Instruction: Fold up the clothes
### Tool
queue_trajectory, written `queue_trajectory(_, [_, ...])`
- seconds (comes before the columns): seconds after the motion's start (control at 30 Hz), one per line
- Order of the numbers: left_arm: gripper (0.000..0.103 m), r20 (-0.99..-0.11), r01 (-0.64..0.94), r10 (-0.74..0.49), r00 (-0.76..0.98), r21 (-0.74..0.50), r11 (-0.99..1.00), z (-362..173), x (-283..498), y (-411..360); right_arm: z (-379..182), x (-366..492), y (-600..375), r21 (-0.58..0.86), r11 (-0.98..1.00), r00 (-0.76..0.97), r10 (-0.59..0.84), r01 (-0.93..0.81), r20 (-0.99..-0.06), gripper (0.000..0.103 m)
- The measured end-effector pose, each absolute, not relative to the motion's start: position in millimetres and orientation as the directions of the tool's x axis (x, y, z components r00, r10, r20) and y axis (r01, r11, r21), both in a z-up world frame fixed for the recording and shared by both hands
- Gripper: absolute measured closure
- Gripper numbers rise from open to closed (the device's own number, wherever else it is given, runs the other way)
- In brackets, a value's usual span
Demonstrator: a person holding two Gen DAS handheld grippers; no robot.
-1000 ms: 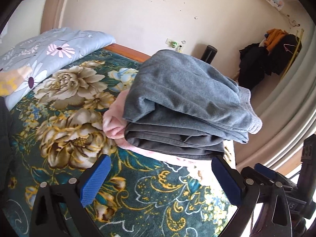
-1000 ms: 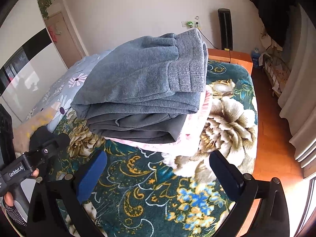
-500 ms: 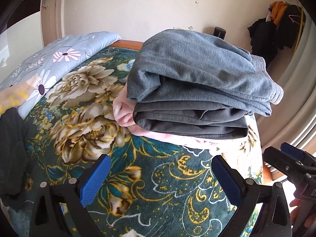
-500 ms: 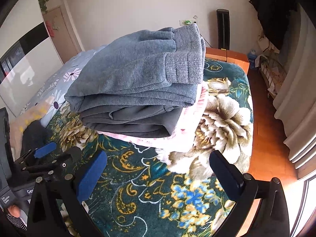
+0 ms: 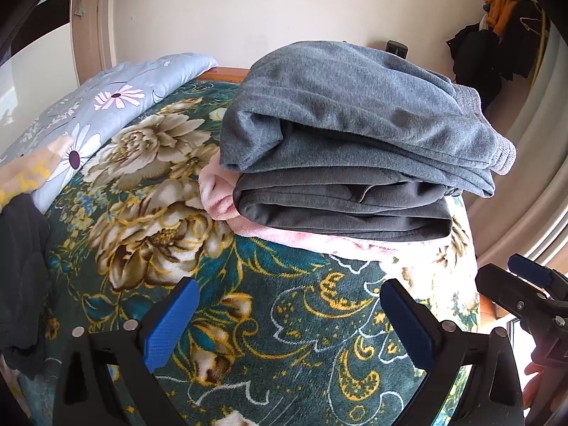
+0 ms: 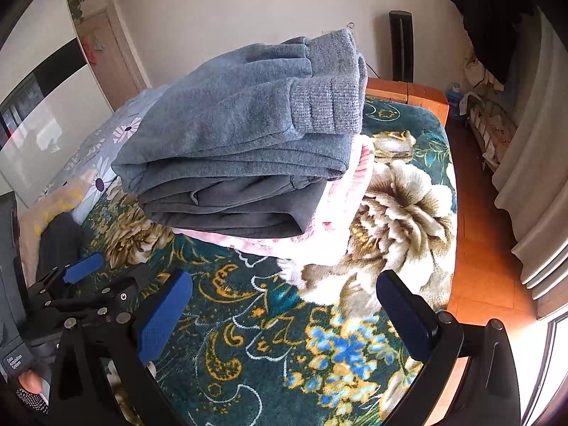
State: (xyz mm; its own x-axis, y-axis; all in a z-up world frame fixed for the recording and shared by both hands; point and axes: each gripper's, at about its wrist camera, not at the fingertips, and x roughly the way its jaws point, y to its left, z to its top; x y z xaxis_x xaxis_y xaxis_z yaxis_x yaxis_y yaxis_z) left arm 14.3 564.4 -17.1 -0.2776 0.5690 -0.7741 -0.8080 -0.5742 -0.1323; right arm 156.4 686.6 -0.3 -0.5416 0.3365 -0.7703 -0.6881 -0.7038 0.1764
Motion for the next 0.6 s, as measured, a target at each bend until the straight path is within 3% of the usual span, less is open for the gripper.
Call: queue_trajectory(0.6, [0.000,-0.787,-0.798,0.562,-0.255,-0.156,-0.582,-18.8,16.5,569.8,-0.9,156.8,684.4,0.178,-0.699,-0.534,0.331,-0.693,-0.778,0.000])
